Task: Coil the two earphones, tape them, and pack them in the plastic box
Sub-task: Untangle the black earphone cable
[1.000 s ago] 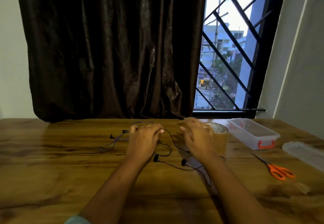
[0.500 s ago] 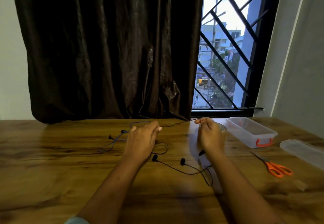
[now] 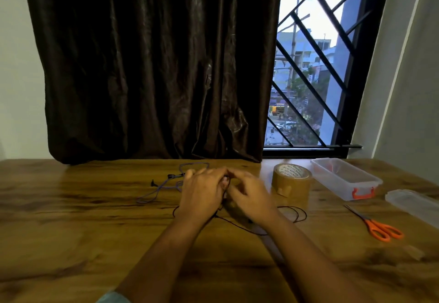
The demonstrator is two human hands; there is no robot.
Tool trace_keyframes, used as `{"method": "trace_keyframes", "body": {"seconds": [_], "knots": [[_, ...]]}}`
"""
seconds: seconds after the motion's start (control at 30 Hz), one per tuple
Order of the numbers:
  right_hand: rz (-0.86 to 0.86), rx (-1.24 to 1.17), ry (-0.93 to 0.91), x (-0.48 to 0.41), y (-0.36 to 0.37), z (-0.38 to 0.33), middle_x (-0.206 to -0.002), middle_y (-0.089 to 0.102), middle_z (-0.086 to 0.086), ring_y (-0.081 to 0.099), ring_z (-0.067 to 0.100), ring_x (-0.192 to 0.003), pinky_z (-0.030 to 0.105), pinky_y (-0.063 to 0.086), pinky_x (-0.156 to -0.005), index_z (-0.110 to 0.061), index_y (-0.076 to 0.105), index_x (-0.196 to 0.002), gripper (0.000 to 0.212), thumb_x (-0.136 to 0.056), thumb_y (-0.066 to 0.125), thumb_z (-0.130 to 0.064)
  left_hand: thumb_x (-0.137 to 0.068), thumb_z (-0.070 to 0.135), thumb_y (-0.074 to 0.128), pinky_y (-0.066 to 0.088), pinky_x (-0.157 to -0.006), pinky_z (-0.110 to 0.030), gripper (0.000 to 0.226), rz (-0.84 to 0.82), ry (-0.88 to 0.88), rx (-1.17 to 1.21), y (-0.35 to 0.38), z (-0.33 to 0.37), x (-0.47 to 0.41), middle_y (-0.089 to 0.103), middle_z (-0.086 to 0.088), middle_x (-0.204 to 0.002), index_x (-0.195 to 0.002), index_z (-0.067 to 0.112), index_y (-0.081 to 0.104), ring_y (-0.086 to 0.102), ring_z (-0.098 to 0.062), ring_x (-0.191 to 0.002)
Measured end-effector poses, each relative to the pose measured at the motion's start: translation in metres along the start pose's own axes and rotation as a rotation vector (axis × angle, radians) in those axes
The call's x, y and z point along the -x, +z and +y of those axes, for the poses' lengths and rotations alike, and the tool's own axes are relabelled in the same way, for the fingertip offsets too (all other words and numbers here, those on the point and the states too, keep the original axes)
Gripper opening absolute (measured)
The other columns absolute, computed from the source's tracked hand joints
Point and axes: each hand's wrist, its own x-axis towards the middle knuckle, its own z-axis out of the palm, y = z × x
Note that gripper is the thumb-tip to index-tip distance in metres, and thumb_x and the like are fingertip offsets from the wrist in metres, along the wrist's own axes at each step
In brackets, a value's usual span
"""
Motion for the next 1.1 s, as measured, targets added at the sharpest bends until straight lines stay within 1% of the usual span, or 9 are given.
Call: {"method": "trace_keyframes", "body": {"seconds": [0.13, 0.27, 0.4, 0.47, 0.6, 0.7, 0.8, 0.97, 1.1], "knots": [[0.141, -0.260, 0.055, -0.001, -0.006, 0.001, -0.082, 0.066, -0.005, 0.062, 0.010, -0.055, 0.025, 0.051, -0.057, -0.021, 0.064, -0.107, 0.024, -0.099, 0.043, -0.014, -0.092, 0.023, 0.046, 0.039, -0.077, -0.033, 0.021, -0.004, -0.050, 0.055, -0.001, 0.005, 0.000, 0.064, 0.006, -0.103, -0.108, 0.026, 0.059, 0.062, -0.020, -0.091], [0.296, -0.484, 0.127, -0.008, -0.011, 0.004, -0.071, 0.064, 0.001, 0.057, 0.011, -0.047, 0.023, 0.046, -0.053, -0.016, 0.061, -0.087, 0.030, -0.102, 0.035, -0.015, -0.089, 0.017, 0.045, 0.050, -0.068, -0.035, 0.023, -0.053, -0.141, 0.056, -0.002, 0.005, 0.000, 0.050, 0.009, -0.127, -0.107, 0.023, 0.058, 0.063, -0.022, -0.091], [0.489, -0.748, 0.276, -0.014, -0.034, 0.007, -0.074, 0.065, 0.005, 0.057, 0.007, -0.046, 0.024, 0.048, -0.054, -0.011, 0.057, -0.085, 0.031, -0.102, 0.033, -0.018, -0.087, 0.012, 0.049, 0.049, -0.071, -0.035, 0.022, -0.076, -0.197, 0.234, 0.001, -0.010, -0.001, 0.055, 0.013, -0.110, -0.072, 0.027, 0.053, 0.061, -0.017, -0.088], [0.446, -0.762, 0.285, -0.012, -0.038, 0.007, -0.084, 0.065, 0.010, 0.060, 0.004, -0.052, 0.020, 0.051, -0.056, -0.010, 0.059, -0.087, 0.028, -0.101, 0.034, -0.011, -0.085, 0.005, 0.050, 0.050, -0.073, -0.038, 0.031, -0.060, -0.209, 0.412, 0.002, -0.011, -0.001, 0.060, 0.008, -0.099, -0.071, 0.032, 0.048, 0.059, -0.014, -0.083], [0.081, -0.662, 0.255, -0.008, -0.019, -0.006, -0.081, 0.071, 0.000, 0.065, 0.002, -0.065, 0.017, 0.049, -0.054, -0.009, 0.063, -0.089, 0.028, -0.098, 0.038, -0.001, -0.087, 0.010, 0.059, 0.048, -0.080, -0.022, 0.040, -0.122, -0.189, 0.829, 0.004, 0.012, -0.006, 0.054, 0.009, -0.118, -0.119, 0.029, 0.043, 0.057, -0.002, -0.099], [0.021, -0.635, 0.280, -0.007, -0.012, -0.015, -0.070, 0.069, -0.005, 0.061, 0.002, -0.053, 0.015, 0.046, -0.046, -0.012, 0.061, -0.089, 0.027, -0.099, 0.037, -0.006, -0.089, 0.021, 0.057, 0.055, -0.080, -0.043, 0.017, -0.226, -0.275, 1.066, 0.005, 0.011, -0.008, 0.069, -0.002, -0.096, -0.106, 0.026, 0.061, 0.066, -0.017, -0.087], [0.127, -0.654, 0.314, -0.007, -0.017, -0.011, -0.074, 0.067, 0.004, 0.055, 0.005, -0.041, 0.016, 0.040, -0.039, -0.011, 0.057, -0.086, 0.026, -0.101, 0.035, -0.009, -0.092, 0.029, 0.056, 0.052, -0.067, -0.039, 0.017, -0.219, -0.261, 0.711, 0.002, -0.011, -0.008, 0.066, 0.004, -0.067, -0.077, 0.028, 0.064, 0.064, -0.014, -0.067], [0.451, -0.661, 0.452, -0.011, -0.033, 0.007, -0.073, 0.063, 0.005, 0.053, 0.005, -0.040, 0.019, 0.043, -0.041, -0.008, 0.056, -0.090, 0.025, -0.102, 0.034, -0.010, -0.095, 0.036, 0.047, 0.046, -0.072, -0.037, 0.027, -0.153, -0.269, 0.593, -0.003, -0.029, -0.006, 0.066, 0.004, -0.075, -0.075, 0.024, 0.060, 0.063, -0.011, -0.074], [0.365, -0.309, 0.566, -0.011, -0.042, 0.031, -0.093, 0.063, 0.012, 0.063, 0.019, -0.073, 0.023, 0.049, -0.060, -0.007, 0.060, -0.098, 0.028, -0.093, 0.038, 0.009, -0.096, 0.041, 0.042, 0.020, -0.074, -0.030, 0.023, 0.021, -0.254, 0.186, -0.014, -0.031, -0.011, 0.061, 0.011, -0.076, -0.087, 0.030, 0.060, 0.054, -0.008, -0.085]]}}
